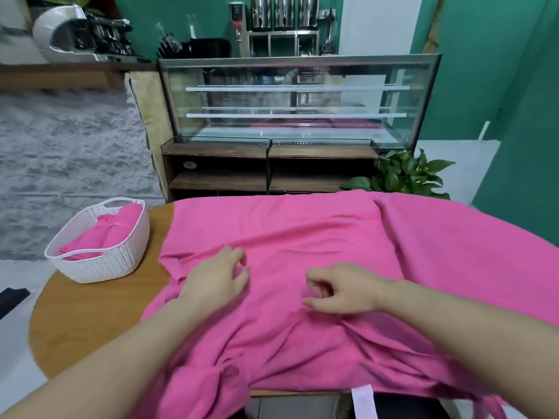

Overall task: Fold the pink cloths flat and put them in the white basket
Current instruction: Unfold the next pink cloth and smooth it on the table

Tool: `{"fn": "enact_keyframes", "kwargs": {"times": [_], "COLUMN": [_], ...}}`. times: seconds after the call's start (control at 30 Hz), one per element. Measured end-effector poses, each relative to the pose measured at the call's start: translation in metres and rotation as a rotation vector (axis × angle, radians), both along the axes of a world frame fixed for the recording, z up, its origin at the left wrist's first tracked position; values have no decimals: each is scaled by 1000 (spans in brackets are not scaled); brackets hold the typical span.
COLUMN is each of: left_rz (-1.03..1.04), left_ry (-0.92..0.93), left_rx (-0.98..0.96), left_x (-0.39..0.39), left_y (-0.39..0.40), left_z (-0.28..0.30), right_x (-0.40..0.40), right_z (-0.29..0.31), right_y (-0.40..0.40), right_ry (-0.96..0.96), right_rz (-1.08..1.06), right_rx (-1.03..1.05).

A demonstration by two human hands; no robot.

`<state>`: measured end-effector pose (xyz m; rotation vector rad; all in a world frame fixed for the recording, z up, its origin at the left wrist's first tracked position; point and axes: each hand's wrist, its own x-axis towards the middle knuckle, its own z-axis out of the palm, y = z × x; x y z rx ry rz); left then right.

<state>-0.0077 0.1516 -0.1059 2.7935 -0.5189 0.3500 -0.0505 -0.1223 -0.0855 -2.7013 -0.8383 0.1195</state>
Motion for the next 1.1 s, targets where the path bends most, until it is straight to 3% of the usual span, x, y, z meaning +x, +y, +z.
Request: {"fn": "enact_keyframes", "kwargs": {"times": [0.07, 0.27, 0.37, 0.57, 0.73, 0.87, 1.0, 1.1], "left_rz": [-68, -220, -293, -304, -267, -212, -23, 61], "left_ry": [82, 396, 390, 420, 491, 366, 197, 207], "left_rx": [31, 198, 378, 412, 317, 285, -48, -297], "left_x": [-21, -84, -99, -105, -113, -123, -135, -142], "left_y": [-24, -46, -34, -8, 8, 5, 4, 2], "left_z": [9, 9, -7, -17, -11, 0, 12, 19], "right_x": [-14, -67, -83, -109, -123, -134, -144, -157], "right_z": [9, 13, 4, 18, 30, 45, 53, 60], "right_y": [-5, -31, -51, -75, -86, -81, -66, -58], "right_ry": [67, 324, 399, 426, 382, 283, 134, 144], "right_rz": [5, -111, -166, -300, -335, -387, -412, -404], "right_rx": [7, -301, -303, -261, -124, 124, 227, 225]}}
